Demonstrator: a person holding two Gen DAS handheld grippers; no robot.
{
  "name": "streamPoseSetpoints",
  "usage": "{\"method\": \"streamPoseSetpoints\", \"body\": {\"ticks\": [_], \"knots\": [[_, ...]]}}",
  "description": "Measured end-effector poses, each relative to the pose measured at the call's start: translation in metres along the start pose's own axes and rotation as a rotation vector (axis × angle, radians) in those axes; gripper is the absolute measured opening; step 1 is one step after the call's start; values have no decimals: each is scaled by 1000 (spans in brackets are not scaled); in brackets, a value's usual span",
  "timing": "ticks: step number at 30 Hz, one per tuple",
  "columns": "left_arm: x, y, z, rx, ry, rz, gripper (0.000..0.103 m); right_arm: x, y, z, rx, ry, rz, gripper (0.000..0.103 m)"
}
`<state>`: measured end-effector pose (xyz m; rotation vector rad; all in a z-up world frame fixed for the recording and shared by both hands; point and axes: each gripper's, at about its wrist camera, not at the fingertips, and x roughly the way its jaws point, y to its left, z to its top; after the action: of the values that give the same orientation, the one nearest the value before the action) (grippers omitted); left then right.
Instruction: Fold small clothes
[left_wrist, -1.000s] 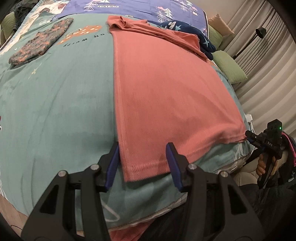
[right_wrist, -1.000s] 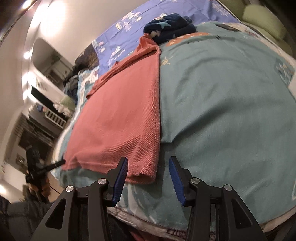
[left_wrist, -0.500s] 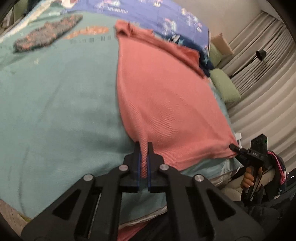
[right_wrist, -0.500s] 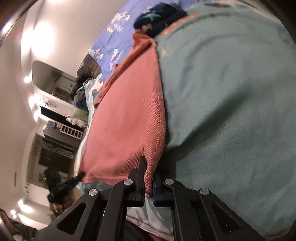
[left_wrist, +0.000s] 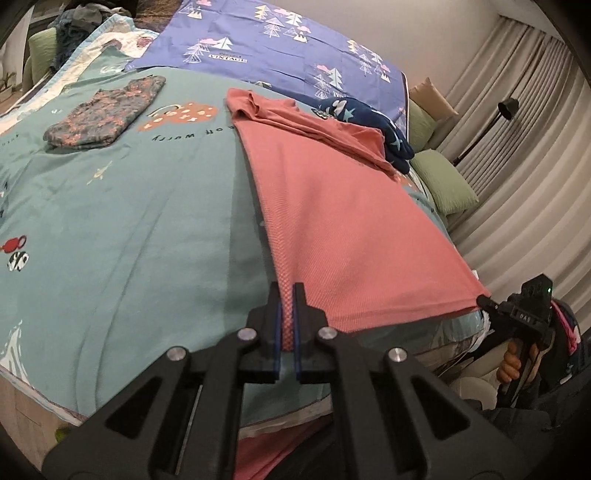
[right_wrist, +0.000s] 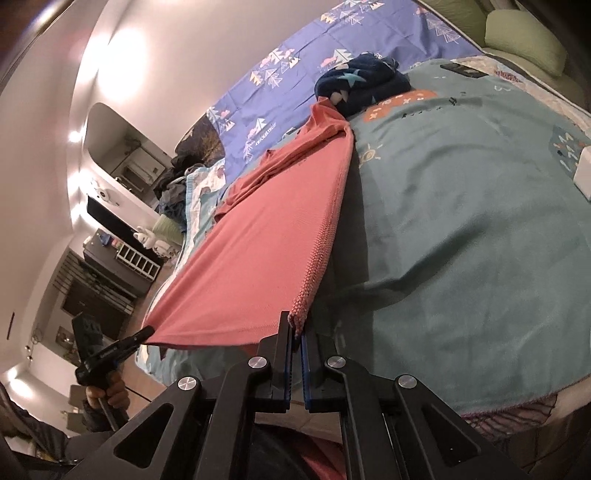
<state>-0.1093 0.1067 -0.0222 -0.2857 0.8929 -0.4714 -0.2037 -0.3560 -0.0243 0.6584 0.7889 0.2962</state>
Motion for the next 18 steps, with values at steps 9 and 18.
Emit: {"method": "streamPoseSetpoints", "body": {"ticks": [9,18], "knots": [[32,13,-10,-18,65,-5,6,16,-29,2,40,66,-111,54],[52,27,-17,-70,117,-8,8,53,-30,20,-37,126,-19,70]]}}
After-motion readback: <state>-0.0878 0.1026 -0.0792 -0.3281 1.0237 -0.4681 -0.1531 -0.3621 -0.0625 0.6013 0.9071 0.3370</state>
